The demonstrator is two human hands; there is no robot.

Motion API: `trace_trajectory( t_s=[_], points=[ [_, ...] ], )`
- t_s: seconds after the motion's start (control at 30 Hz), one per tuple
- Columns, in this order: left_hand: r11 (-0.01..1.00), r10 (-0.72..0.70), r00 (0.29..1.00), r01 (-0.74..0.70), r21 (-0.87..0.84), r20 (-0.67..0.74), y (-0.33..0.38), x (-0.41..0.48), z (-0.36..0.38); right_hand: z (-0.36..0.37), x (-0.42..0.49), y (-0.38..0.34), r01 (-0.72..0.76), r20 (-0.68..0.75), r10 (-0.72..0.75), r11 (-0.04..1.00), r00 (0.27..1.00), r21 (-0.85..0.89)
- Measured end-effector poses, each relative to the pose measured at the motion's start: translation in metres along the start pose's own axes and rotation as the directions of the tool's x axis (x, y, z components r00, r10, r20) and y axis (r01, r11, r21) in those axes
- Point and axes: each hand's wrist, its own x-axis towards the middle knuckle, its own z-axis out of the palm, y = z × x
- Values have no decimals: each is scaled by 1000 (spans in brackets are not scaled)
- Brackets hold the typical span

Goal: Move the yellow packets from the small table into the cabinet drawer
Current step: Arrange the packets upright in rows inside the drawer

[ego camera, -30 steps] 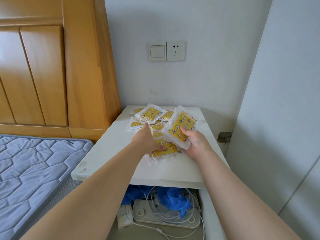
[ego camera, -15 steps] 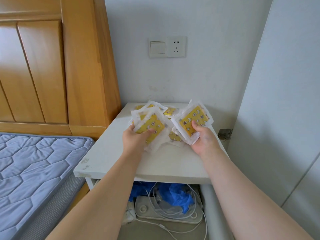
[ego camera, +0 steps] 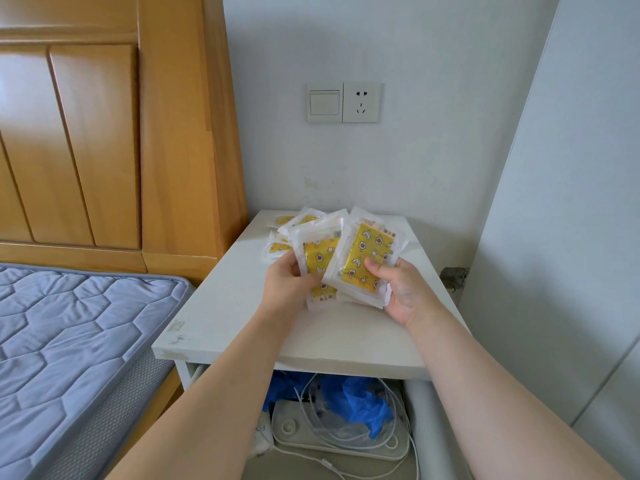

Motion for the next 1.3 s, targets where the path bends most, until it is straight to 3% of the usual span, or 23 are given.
trace_trajectory(
  t_s=[0.2,0.3,0.43,0.57,0.83,0.97,1.1,1.3],
  points=[
    [996,38,999,-41,82,32,0,-2,4,2,-2,-1,0,44,0,1000,999,-15],
    [987,102,990,-89,136,-94,-1,1,3,-2,4,0,45,-27,-44,997,999,57],
    [960,168,962,-109,259,-216,-1,4,5,-8,10,1,10,-154,8,993,988,114],
    [944,168,965,-99,316,-201,0,-3,7,-4,-1,0,1,-218,18,996,976,87],
    [982,28,994,-8,189,-103,15,-58,1,-1,-67,4,3,-246,26,993,969,115],
    [956,86,996,-88,281,21,13,-99,1,8,-103,16,131,-294,-127,991,947,-6],
    [968,48,999,-46,248,-5,-4,-135,-10,23,-135,43,162,-361,-214,972,908,-169],
    [916,-140,990,122,382,20,-22,-156,-36,36,-169,71,246,-160,-396,789,904,-563]
  ],
)
